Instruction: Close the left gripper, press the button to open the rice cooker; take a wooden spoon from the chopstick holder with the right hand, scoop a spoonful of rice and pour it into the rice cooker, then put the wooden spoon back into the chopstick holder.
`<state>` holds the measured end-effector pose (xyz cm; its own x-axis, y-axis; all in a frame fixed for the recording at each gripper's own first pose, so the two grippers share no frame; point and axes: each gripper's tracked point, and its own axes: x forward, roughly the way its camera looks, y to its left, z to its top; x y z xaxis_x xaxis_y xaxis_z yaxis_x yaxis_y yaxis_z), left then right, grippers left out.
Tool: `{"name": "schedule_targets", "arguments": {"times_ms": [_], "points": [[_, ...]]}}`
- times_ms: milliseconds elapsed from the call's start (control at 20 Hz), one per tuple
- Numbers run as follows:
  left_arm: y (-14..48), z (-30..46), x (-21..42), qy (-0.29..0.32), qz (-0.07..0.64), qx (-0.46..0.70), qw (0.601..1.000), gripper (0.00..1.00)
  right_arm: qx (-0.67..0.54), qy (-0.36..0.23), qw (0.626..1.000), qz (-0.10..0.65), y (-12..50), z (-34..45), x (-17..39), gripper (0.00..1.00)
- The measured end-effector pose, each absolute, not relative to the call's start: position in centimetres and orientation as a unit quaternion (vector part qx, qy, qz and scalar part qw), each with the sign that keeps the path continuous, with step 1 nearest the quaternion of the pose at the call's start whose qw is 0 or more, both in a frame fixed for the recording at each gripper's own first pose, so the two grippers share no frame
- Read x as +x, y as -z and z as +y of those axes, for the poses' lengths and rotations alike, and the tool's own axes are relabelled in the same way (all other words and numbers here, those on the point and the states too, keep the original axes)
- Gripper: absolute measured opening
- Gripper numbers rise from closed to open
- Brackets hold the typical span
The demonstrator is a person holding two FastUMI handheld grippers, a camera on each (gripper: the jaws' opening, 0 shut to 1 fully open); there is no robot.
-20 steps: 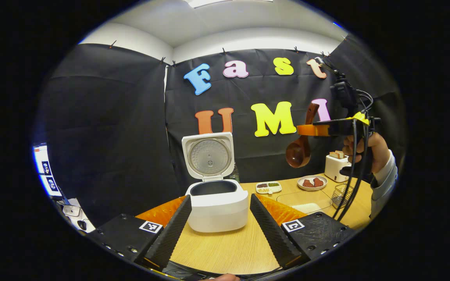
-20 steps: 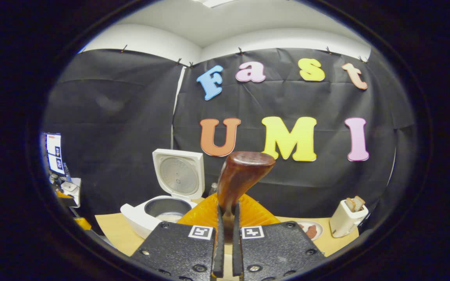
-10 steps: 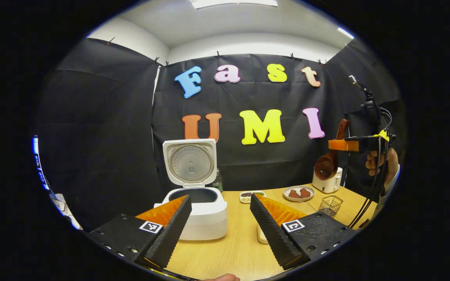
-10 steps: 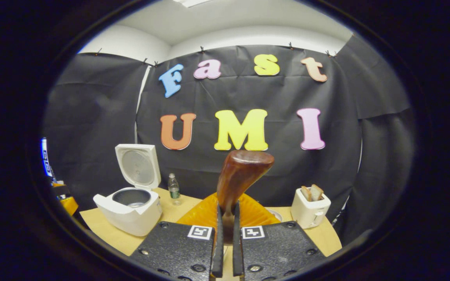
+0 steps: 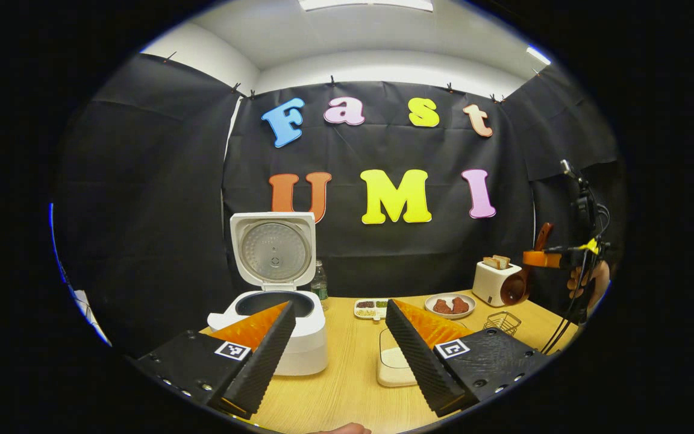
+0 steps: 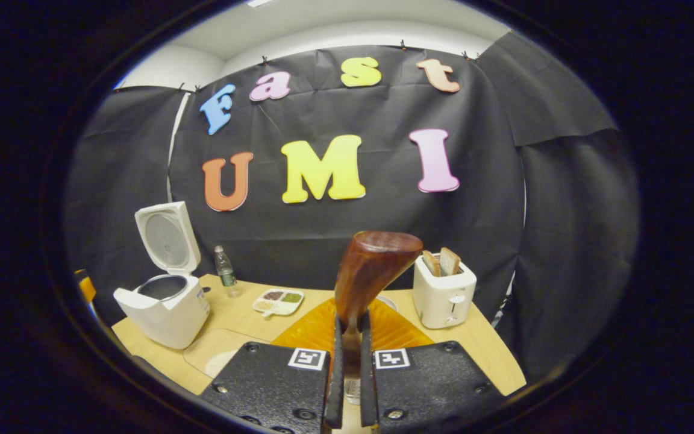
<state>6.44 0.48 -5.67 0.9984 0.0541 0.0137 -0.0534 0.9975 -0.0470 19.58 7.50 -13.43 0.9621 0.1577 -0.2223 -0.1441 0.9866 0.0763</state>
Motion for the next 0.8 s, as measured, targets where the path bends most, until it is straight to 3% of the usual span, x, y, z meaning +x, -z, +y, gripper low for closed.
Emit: {"name": "schedule_targets", "arguments": {"times_ms": [650, 700, 800], "points": [[6.5, -1.6, 9.0, -0.013, 0.010, -0.035, 0.999, 0.96, 0.086, -0.093, 0.979, 0.158, 20.8, 6.6, 21.8, 0.22], [6.6, -1.5, 9.1, -0.015, 0.012, -0.034, 0.999, 0.96, 0.082, -0.082, 0.981, 0.152, 20.4, 5.8, 22.1, 0.25], [6.9, -0.9, 9.3, -0.023, 0.017, -0.031, 0.999, 0.96, 0.073, -0.052, 0.988, 0.124, 19.6, 4.3, 22.2, 0.60]]}}
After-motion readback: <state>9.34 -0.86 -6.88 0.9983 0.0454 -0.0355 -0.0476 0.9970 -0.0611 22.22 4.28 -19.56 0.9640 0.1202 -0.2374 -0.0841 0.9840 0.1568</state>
